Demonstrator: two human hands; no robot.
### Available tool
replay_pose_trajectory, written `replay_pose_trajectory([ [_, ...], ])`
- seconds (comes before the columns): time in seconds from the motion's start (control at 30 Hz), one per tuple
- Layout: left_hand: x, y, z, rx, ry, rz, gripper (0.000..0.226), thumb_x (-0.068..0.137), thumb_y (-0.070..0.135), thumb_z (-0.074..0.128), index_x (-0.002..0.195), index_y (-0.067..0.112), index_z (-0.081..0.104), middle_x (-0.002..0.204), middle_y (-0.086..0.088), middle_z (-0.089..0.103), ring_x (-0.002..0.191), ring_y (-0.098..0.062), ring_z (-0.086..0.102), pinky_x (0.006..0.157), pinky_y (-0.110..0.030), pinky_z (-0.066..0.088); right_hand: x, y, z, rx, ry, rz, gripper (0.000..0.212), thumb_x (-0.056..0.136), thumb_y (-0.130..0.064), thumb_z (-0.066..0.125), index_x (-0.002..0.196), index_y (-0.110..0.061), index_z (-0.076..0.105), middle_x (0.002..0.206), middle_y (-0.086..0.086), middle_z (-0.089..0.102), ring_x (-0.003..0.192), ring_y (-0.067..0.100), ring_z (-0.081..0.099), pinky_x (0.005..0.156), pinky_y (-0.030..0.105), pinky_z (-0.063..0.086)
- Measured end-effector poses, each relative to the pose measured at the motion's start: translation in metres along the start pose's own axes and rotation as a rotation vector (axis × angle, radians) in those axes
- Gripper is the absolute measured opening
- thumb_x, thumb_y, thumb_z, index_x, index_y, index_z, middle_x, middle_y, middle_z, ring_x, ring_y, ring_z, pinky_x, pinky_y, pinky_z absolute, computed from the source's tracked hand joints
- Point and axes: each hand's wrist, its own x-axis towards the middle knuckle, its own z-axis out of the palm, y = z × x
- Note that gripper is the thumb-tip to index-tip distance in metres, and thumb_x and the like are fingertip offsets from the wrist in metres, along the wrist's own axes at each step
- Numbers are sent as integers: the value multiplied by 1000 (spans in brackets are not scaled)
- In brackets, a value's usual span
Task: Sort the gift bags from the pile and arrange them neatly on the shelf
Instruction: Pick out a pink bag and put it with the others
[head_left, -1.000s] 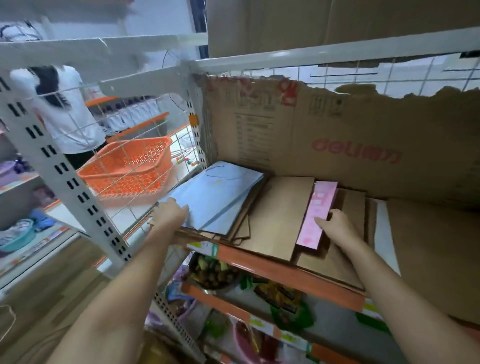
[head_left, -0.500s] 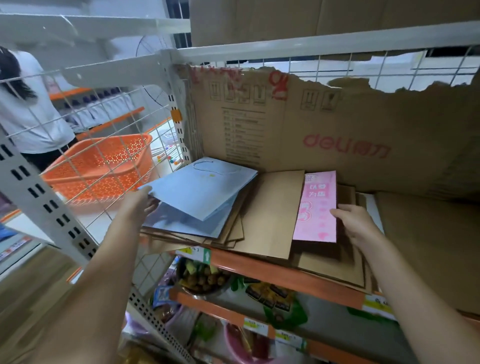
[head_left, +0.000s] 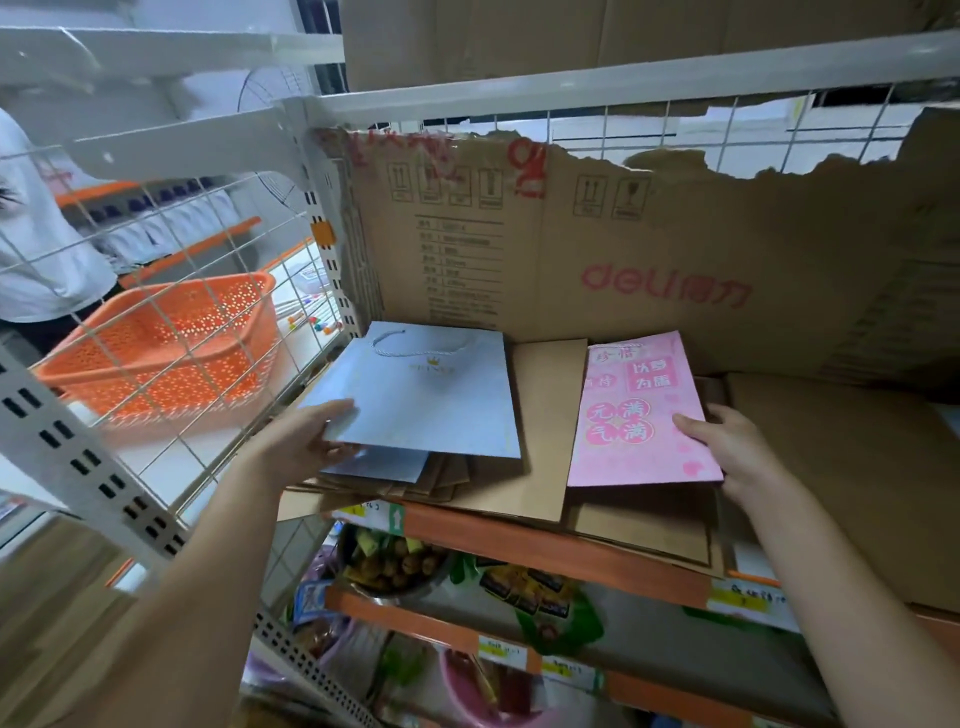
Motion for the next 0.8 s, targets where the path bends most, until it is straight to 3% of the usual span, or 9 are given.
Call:
replay_pose_trajectory([
  [0.1,-5,-5,20,83,9,52,11,98,14,45,98,11,55,85,-3,63,69,-14,63,65,-29,50,-5,0,-8,-52,33,-22,54,91,-7,56,140,-8,33,122,17,56,70,18,59,38,21,51],
  [0.23,-19,-21,28,41,-15,156,22,98,14,44,118,18,52,103,-4,64,87,-22,64,68,-37,56,-22,-1,-44,-78,96,-63,50,92,-13,55,139,-13,37,109,10,57,71,17,59,51,29,48],
  [0.4,-52,-45,50,-81,-122,223,21,96,20,46,108,34,57,98,12,73,86,-15,71,67,-34,60,-56,-7,-106,-2,147,-121,50,91,-19,57,138,-15,39,104,8,62,75,21,62,60,33,50],
  [0.47,-62,-52,70,-114,-166,230,21,96,20,45,104,35,58,97,13,73,82,-11,72,62,-29,60,-69,-8,-131,-5,113,-166,74,72,-48,72,133,-16,45,89,1,71,71,21,67,59,34,55],
  [0.53,-74,-57,96,-120,-202,210,20,96,22,46,97,39,57,88,18,73,72,-6,72,58,-27,59,-75,-4,-161,-10,161,-203,114,24,-71,80,122,-18,54,76,-9,75,64,13,71,52,28,57],
  [0.57,-80,-58,109,-116,-224,202,19,94,25,48,97,41,58,88,17,74,73,-7,72,62,-31,59,-77,1,-177,4,177,-221,119,12,-73,79,115,-18,57,74,-12,74,62,8,70,51,25,56],
  [0.67,-86,-69,145,-137,-299,185,24,84,32,57,106,41,60,106,8,73,95,-20,70,79,-41,52,-86,10,-220,53,168,-236,105,7,-74,78,96,-22,62,73,-16,74,62,4,69,53,22,56],
  [0.8,-97,-86,207,-178,-331,109,23,95,22,47,110,37,55,95,9,74,97,-24,65,79,-42,50,-108,24,-284,101,213,-248,96,13,-70,82,94,-22,62,78,-11,75,67,8,70,57,26,58],
])
